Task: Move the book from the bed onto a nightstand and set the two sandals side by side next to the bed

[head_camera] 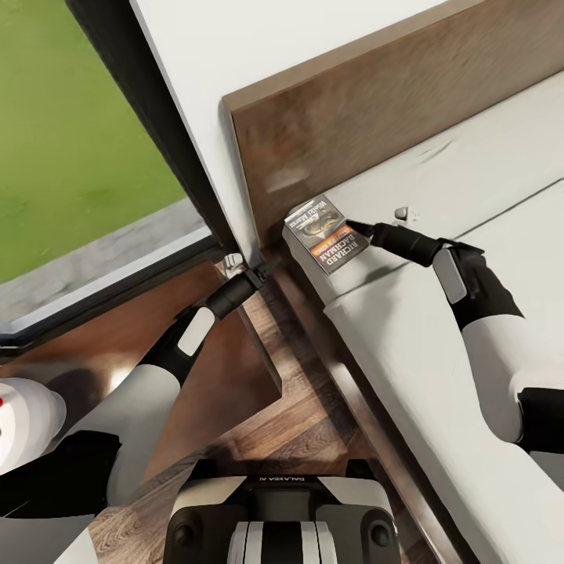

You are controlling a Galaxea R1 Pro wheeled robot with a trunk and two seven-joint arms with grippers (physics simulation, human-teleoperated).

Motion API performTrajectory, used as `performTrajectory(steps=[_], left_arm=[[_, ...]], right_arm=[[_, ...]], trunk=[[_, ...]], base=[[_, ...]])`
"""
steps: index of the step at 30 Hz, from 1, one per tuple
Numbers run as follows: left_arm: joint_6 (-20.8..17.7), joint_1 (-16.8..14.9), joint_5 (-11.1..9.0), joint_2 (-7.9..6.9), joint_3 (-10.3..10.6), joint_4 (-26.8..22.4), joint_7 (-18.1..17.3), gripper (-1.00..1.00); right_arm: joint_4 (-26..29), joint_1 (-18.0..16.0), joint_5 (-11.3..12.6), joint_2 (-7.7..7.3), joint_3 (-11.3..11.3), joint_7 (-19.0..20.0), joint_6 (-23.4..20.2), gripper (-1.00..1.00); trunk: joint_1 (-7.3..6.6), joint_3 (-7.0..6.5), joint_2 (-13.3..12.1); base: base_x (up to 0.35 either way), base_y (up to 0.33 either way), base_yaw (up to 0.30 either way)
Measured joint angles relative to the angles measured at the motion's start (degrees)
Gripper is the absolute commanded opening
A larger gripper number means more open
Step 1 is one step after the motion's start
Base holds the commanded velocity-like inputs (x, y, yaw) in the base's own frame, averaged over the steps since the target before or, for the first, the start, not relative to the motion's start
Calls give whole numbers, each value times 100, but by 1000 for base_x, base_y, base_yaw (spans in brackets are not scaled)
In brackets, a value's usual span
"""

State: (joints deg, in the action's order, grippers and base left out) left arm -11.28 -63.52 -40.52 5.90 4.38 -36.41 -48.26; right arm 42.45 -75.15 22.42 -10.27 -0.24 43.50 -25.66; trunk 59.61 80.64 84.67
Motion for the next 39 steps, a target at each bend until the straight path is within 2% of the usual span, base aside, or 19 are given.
performTrajectory(steps=[23,26,27,29,39], left_arm=[[9,0,2,-9,0,1,-9,100],[7,0,0,-9,0,0,-9,100],[8,0,-1,-9,0,0,-9,100],[9,0,-1,-9,0,0,-9,100],[9,0,0,-9,0,0,-9,100]], right_arm=[[24,188,52,6,-6,116,18,100],[26,195,46,65,-6,117,9,100],[34,209,44,155,-10,115,13,100],[40,216,41,204,-8,115,9,100],[54,240,55,244,-5,118,15,100]], trunk=[[0,0,0],[0,0,0],[0,0,0],[0,0,0],[0,0,0]], base=[[0,0,0],[0,0,0],[0,0,0],[0,0,0],[0,0,0]])
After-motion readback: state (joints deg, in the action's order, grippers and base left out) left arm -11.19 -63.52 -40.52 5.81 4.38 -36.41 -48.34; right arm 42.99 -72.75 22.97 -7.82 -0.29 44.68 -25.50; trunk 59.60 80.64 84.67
